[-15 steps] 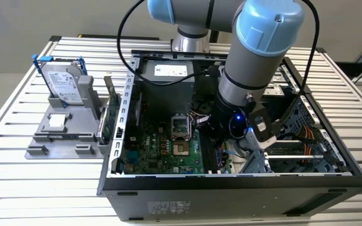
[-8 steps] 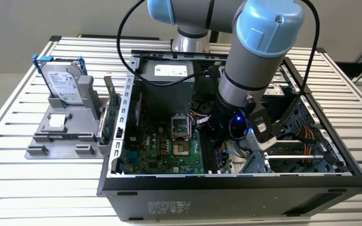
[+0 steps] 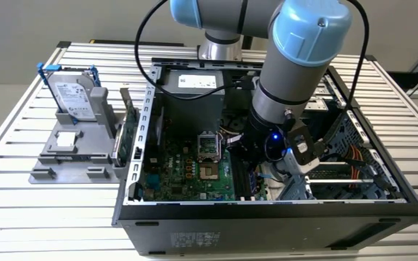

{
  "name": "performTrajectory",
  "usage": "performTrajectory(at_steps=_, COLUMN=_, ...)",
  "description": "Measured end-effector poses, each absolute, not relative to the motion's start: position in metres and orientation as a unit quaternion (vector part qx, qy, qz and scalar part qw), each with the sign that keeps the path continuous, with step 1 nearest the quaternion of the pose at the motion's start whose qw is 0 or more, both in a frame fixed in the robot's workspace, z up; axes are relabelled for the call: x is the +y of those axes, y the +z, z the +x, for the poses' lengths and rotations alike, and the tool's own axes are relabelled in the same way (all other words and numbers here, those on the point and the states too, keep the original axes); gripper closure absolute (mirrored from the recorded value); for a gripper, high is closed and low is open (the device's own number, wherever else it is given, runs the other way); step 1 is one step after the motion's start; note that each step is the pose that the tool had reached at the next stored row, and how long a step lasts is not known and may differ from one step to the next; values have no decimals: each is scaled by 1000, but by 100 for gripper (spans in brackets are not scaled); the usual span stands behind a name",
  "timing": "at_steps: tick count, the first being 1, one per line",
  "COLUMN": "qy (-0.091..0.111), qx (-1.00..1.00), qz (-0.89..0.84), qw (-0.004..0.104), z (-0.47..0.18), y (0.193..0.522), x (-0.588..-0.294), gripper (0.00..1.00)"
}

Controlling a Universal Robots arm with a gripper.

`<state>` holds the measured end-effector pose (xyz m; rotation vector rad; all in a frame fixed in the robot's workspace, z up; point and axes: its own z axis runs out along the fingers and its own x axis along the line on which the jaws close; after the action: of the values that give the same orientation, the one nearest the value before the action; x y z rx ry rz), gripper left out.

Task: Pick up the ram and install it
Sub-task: 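Insert the ram into the slot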

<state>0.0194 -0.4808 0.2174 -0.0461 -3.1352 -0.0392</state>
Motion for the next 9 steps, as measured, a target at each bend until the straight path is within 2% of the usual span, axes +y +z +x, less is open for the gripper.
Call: performTrajectory(at_steps=9, qy=-13, qx=-1000, qz=-8, qw=3, z=19, y=217, x=-481, gripper=100)
